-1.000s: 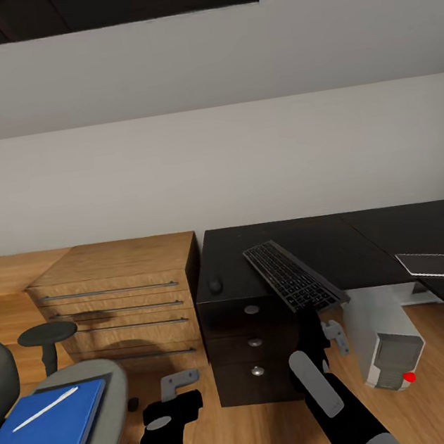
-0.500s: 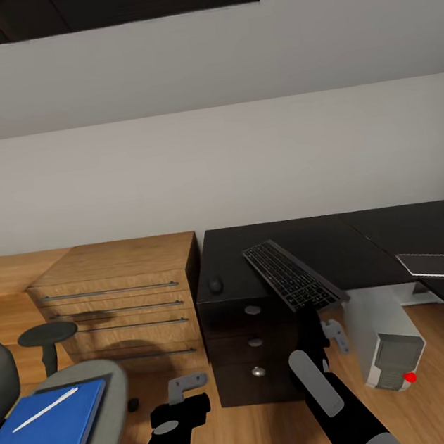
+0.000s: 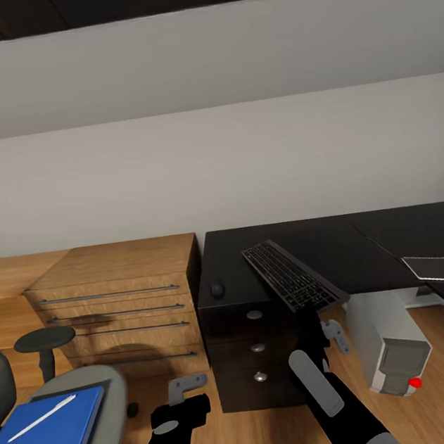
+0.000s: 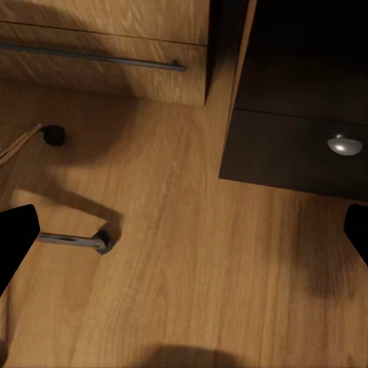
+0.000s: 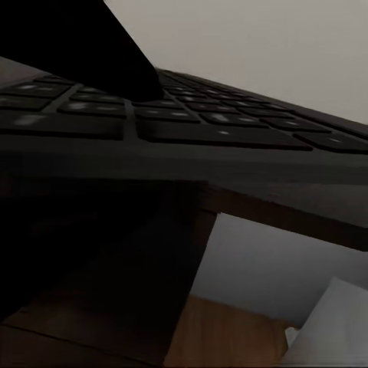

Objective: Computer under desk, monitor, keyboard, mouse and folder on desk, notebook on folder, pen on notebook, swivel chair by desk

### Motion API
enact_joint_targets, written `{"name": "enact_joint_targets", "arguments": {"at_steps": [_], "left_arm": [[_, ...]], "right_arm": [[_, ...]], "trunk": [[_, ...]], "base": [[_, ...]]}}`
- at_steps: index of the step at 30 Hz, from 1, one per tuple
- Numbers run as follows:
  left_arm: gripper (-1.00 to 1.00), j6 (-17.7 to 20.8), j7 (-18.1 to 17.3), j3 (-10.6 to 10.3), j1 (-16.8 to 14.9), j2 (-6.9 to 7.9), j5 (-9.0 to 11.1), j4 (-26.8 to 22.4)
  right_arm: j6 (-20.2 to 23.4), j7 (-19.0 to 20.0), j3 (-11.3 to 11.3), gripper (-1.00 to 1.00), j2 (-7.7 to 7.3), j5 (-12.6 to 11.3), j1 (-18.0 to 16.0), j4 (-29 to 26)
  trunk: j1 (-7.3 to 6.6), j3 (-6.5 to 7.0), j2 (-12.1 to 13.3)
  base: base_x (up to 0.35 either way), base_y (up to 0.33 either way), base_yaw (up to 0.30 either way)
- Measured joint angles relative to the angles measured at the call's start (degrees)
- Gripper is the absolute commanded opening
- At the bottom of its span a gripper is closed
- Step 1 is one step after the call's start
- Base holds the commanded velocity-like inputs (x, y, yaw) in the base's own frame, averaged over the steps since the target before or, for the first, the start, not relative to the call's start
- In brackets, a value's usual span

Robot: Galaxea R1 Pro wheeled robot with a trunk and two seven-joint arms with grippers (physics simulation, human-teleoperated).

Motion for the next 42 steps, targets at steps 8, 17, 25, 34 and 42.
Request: {"name": "enact_joint_targets", "arguments": {"at_steps": [8,17,25,34,42], "left_arm": [[1.00,-0.02,0.07,-0.34,0.01,0.01,-0.12,-0.01],[1.00,-0.03,0.09,-0.42,0.00,0.00,-0.26,0.00],[1.00,-0.01,0.02,-0.44,0.00,0.00,-0.13,0.00],[1.00,0.03,0.00,-0.39,0.00,-0.44,0.06,0.02],[1.00,-0.02,-0.14,-0.35,0.00,-1.14,0.13,1.35]], "right_arm": [[-0.16,0.53,-0.10,-1.00,0.00,0.60,0.00,0.05],[-0.69,-0.26,-0.10,1.00,0.00,-2.09,0.02,1.25],[-0.74,-0.24,-0.08,1.00,0.00,-2.02,0.02,1.18],[-0.72,-0.25,-0.09,1.00,0.00,-2.00,0.02,1.18],[-0.71,-0.25,-0.09,1.00,0.00,-2.00,0.02,1.18]], "trunk": [[0.00,0.00,0.00],[0.00,-0.01,0.01],[0.01,-0.01,0.01],[0.04,-0.01,0.01],[0.04,-0.01,0.01]], "base": [[0.000,0.000,0.000],[0.000,0.000,0.000],[-0.020,0.000,0.000],[-0.260,0.000,0.000],[-0.320,-0.072,0.000]]}}
